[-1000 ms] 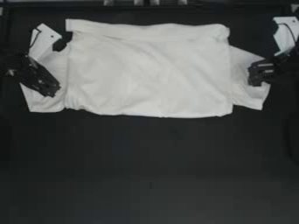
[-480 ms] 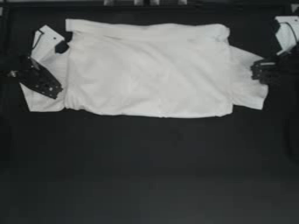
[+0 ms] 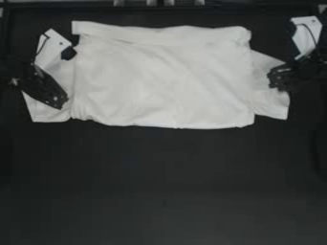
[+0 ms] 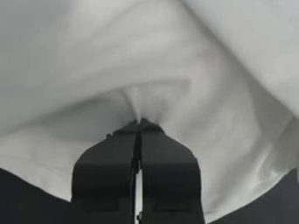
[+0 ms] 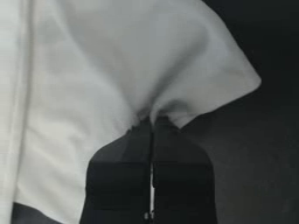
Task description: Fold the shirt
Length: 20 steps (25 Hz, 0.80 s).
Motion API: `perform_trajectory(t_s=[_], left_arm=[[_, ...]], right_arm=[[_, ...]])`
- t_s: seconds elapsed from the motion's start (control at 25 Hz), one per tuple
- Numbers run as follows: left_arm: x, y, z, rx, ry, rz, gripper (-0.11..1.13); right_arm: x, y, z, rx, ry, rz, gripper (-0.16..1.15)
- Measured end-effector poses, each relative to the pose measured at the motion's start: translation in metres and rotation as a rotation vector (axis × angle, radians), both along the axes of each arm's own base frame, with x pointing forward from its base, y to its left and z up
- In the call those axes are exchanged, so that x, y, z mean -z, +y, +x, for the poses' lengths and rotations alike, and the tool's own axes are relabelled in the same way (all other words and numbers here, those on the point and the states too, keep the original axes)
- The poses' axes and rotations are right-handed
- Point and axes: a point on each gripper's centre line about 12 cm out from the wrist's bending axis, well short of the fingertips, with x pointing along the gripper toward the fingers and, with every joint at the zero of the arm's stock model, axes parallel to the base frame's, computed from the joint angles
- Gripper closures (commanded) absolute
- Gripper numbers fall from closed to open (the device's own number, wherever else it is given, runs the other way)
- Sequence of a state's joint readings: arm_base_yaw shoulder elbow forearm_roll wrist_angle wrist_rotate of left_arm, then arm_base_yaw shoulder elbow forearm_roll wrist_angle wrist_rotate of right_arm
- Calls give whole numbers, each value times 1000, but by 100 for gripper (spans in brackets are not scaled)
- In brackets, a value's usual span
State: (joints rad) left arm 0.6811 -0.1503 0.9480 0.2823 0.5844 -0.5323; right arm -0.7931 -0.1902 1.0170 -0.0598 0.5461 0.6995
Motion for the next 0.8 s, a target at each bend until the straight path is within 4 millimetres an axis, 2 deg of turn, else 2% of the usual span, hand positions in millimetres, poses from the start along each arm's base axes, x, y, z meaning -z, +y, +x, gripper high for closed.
perform_trajectory(t_s=[0.08, 0.28, 0.4, 0.8], left_arm=[[-5, 0, 4, 13, 6, 5, 101], [-32, 7, 17, 46, -9, 43, 101], [-49, 11, 30, 61, -51, 78, 101], [-97, 14, 78, 143, -185, 170, 101]], right_arm=[[-5, -1, 5, -10, -9, -9, 93], [-29, -4, 20, -53, -40, -51, 93], [-47, -6, 27, -67, -77, -91, 93], [-86, -6, 54, -125, -182, -177, 93]])
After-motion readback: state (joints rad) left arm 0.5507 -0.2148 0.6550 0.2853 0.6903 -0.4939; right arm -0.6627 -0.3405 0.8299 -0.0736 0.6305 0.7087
